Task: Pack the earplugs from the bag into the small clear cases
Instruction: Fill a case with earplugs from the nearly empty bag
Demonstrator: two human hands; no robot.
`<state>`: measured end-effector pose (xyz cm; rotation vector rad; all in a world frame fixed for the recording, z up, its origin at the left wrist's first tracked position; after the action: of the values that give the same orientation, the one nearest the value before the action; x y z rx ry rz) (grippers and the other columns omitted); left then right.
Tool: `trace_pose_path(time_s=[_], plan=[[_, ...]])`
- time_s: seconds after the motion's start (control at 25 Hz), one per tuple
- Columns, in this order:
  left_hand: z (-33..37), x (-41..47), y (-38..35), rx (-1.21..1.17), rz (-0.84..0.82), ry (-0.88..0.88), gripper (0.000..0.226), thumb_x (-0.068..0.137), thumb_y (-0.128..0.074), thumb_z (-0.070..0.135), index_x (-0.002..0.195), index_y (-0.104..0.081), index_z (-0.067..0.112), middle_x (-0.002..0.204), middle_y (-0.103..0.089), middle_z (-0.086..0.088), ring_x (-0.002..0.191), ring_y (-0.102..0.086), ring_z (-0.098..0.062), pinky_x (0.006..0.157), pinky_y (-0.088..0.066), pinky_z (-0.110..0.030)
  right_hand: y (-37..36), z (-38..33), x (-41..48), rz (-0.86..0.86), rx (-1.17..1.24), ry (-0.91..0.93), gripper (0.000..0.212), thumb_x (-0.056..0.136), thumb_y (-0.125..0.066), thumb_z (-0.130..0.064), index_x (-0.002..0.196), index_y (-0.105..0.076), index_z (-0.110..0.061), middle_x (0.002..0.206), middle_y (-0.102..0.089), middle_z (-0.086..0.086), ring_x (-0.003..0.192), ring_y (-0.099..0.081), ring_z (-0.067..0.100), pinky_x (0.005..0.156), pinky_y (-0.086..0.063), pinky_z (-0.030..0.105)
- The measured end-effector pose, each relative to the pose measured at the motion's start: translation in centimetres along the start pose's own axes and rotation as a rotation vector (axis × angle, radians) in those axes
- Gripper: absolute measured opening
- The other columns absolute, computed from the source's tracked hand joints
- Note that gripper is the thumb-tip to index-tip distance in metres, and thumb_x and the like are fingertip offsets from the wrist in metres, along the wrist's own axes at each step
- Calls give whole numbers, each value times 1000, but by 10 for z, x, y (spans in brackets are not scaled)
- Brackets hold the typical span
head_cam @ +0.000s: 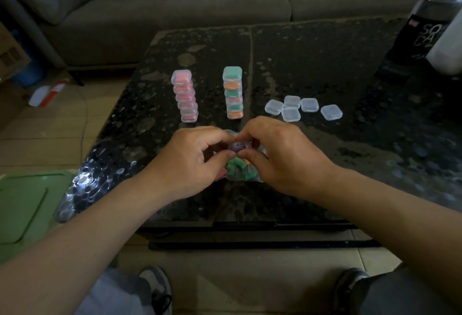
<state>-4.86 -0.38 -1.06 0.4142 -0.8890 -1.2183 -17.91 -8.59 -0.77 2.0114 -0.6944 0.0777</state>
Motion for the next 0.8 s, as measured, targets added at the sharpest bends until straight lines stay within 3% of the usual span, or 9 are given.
trace_pose_path(time_s=[0.12, 0.4, 0.8], plan=[[2, 0, 1, 13, -2, -13, 20, 89, -76, 5, 105, -78, 15, 94, -75, 4, 89, -68, -4, 75, -53, -17, -1, -1, 0, -19, 5, 2, 15, 92, -67, -22, 105, -66, -14, 101, -62, -5, 90, -60, 12, 77, -55, 40], [1, 0, -1, 4, -7, -8, 18, 89, -73, 11, 105, -78, 16, 94, -76, 5, 87, -69, -6, 75, -54, -24, -1, -1, 0, -27, 10, 1, 15, 91, -68, -22, 104, -66, -14, 101, -63, -3, 90, -61, 14, 77, -55, 42], [3, -1, -2, 2, -11, 42, 21, 91, -74, 5, 105, -76, 21, 90, -74, 9, 81, -69, -4, 69, -54, -17, -5, 0, 1, -29, -11, -14, 15, 92, -68, -20, 105, -64, -13, 103, -63, -1, 91, -61, 17, 76, -56, 43]])
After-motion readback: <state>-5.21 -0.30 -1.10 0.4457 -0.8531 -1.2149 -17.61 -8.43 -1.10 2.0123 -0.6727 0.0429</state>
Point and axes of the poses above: each hand's wrist, its own x-axis towards the middle knuckle, its own y-axis out of the back of the hand, z = x × y, the point moved 6 cm from there along x, towards the middle knuckle
